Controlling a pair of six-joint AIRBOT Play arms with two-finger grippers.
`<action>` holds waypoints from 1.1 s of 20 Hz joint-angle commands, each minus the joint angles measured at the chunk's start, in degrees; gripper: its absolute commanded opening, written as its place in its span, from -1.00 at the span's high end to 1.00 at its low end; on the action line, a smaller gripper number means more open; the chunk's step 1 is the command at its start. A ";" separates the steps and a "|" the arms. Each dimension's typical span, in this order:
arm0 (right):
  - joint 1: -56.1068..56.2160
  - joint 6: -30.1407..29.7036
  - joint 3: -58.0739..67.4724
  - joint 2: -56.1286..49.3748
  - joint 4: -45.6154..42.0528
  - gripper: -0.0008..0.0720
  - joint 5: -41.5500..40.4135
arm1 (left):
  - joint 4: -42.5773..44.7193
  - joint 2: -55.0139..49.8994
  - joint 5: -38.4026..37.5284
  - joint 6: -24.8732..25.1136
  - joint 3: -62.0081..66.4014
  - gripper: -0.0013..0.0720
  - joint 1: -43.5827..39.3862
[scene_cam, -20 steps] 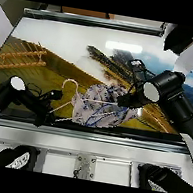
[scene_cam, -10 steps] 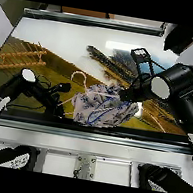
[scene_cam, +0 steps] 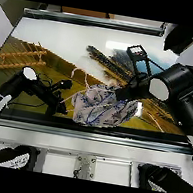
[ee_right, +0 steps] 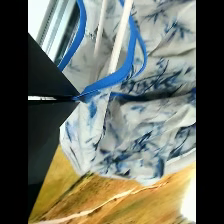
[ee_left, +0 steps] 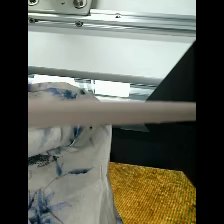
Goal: Fold the clothes and pants, and hang the long-sleeved shirts on hangers.
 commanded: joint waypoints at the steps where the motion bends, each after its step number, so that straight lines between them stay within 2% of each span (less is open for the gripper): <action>1: 3.19 -0.02 0.07 -0.02 0.20 0.94 -5.81 | -0.11 -0.04 0.15 0.00 0.07 0.92 -0.04; 9: 11.34 2.01 0.07 -0.83 0.22 0.94 -18.69 | -0.13 -0.04 0.15 0.00 0.04 0.92 -0.04; 16: 14.99 1.97 0.09 -3.76 3.23 0.94 -23.93 | -0.11 -0.04 0.15 0.00 0.00 0.92 -0.04; 22: 15.06 1.95 0.09 -4.35 4.59 0.94 -23.93 | -0.13 -0.04 0.15 0.00 0.00 0.92 -0.04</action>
